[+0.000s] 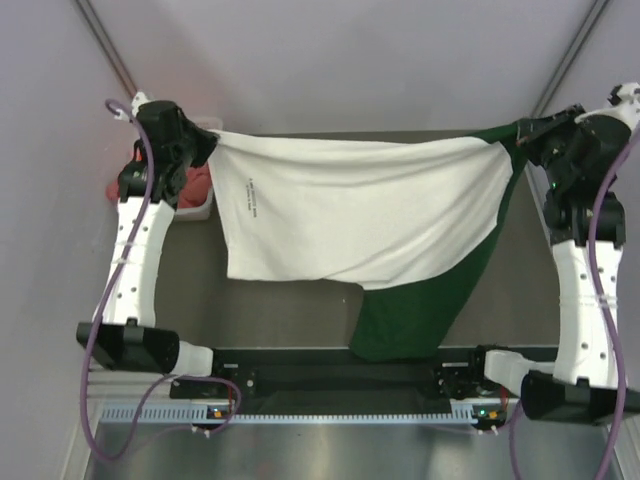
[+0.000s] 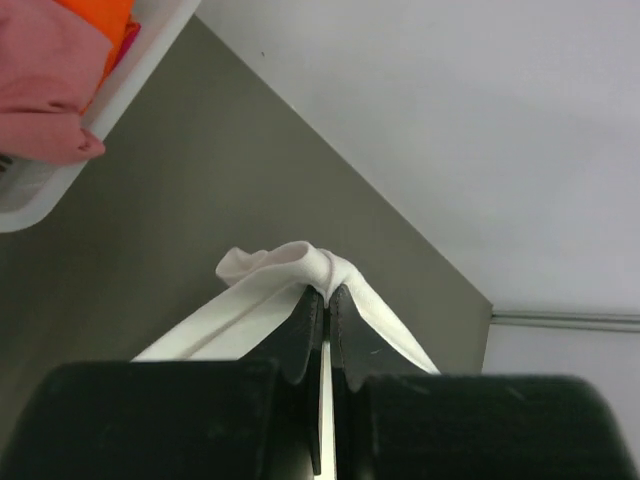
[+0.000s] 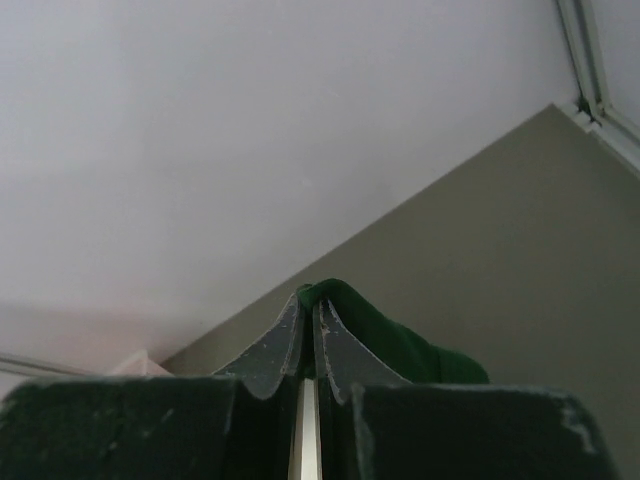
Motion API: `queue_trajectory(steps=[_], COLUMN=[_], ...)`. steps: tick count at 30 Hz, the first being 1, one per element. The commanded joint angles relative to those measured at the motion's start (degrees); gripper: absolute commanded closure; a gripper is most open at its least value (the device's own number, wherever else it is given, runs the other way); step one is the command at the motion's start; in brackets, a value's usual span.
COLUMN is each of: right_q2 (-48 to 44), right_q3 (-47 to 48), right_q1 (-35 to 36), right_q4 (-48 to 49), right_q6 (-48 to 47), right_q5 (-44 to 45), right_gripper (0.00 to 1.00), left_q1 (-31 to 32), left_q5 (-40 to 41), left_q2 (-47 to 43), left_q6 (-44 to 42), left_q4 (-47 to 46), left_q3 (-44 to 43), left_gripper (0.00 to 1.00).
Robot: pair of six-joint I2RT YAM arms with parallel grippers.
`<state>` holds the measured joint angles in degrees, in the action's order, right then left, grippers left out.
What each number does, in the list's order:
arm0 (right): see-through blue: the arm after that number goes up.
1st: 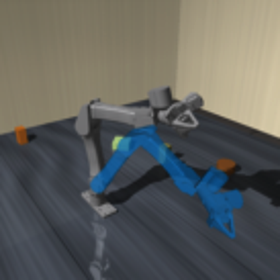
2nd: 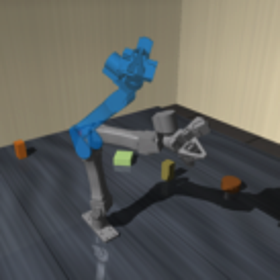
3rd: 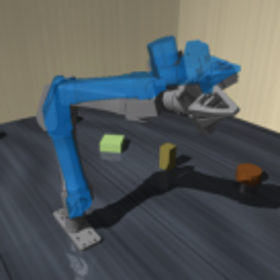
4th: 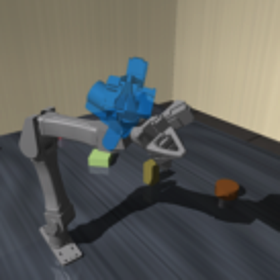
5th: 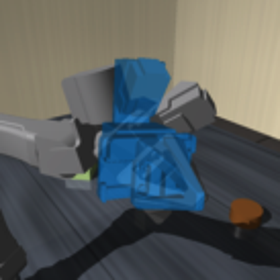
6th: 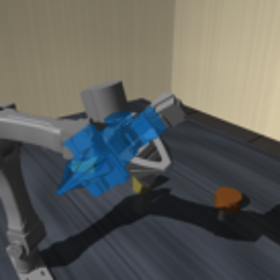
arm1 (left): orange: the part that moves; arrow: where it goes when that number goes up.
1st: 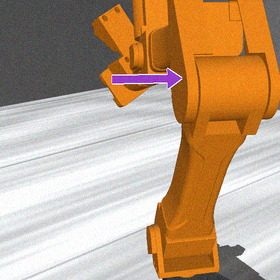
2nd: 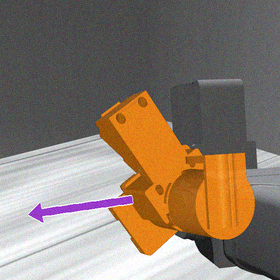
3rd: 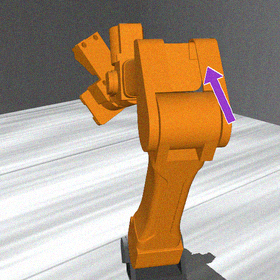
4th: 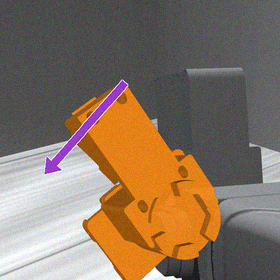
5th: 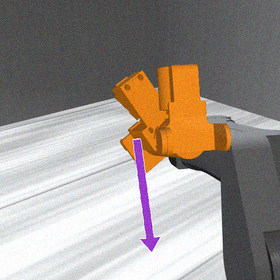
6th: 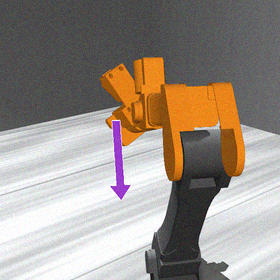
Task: Fold and stack the t-shirts
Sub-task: Fold the tshirt
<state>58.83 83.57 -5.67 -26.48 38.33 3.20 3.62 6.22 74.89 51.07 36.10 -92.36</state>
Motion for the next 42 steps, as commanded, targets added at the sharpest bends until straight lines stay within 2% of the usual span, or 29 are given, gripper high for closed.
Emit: queue_trajectory(steps=[1,3,7,11,13,16,17,19,22,24,25,27,31,34,38,42], right_q2=[7.8,12.5,18.5,21.9,23.5,23.4,22.3,20.5,15.2,11.0,9.7,6.4,1.0,-4.0,-14.3,-24.9], right_q3=[8.6,15.9,28.6,36.9,36.7,28.7,22.2,14.3,-8.2,-15.8,-22.4,-28.3,-42.5,-48.7,-54.5,-57.6], right_q1=[-0.4,-0.6,-0.7,-1.4,-3.7,-6.6,-7.1,-8.0,-9.9,-11.5,-12.1,-14.1,-17.9,-19.6,-20.1,-20.1], right_q4=[1.6,1.1,-0.1,-0.4,0.2,6.2,8.9,12.5,20.8,23.6,24.0,24.8,24.1,20.3,14.0,5.6], right_q6=[-0.6,-0.5,-0.4,0.2,2.0,5.2,6.0,7.1,9.0,9.0,8.7,7.4,4.7,1.6,-0.4,-0.2], right_q5=[-2.6,-5.1,-9.3,-12.1,-16.4,-23.6,-24.5,-26.6,-28.8,-28.3,-28.0,-28.1,-28.0,-26.3,-20.9,-13.0], right_gripper=[1.00,1.00,1.00,1.00,1.00,1.00,1.00,1.00,1.00,1.00,1.00,1.00,1.00,1.00,1.00,1.00], left_q1=[-1.7,-2.6,-3.1,-5.6,-7.3,-8.4,-8.3,-8.3,-8.3,-8.4,-8.3,-8.3,-8.2,-8.3,-8.3,-8.2], left_q5=[-2.3,-4.3,-4.6,-6.0,-11.0,-14.5,-14.8,-15.3,-15.3,-15.5,-15.5,-15.4,-16.6,-16.0,-14.0,-12.1], left_q2=[7.2,12.2,14.7,14.4,15.8,16.5,16.3,14.8,11.1,7.0,5.7,1.9,-5.8,-13.1,-24.6,-33.1], left_q6=[0.4,0.5,-0.1,1.5,2.5,3.2,2.6,2.4,1.7,2.1,2.2,1.8,0.2,-1.3,-2.7,-2.9], left_q4=[-4.6,-2.4,-0.6,-3.7,-5.2,-10.9,-14.0,-16.6,-21.4,-25.5,-26.3,-27.0,-27.2,-24.7,-20.9,-15.4], left_q3=[-9.3,-17.5,-27.2,-26.7,-24.9,-18.2,-15.9,-7.2,6.1,16.6,19.7,27.8,40.1,48.7,58.7,63.8], left_gripper=[1.00,1.00,1.00,1.00,1.00,1.00,1.00,1.00,1.00,1.00,1.00,1.00,1.00,1.00,1.00,1.00])
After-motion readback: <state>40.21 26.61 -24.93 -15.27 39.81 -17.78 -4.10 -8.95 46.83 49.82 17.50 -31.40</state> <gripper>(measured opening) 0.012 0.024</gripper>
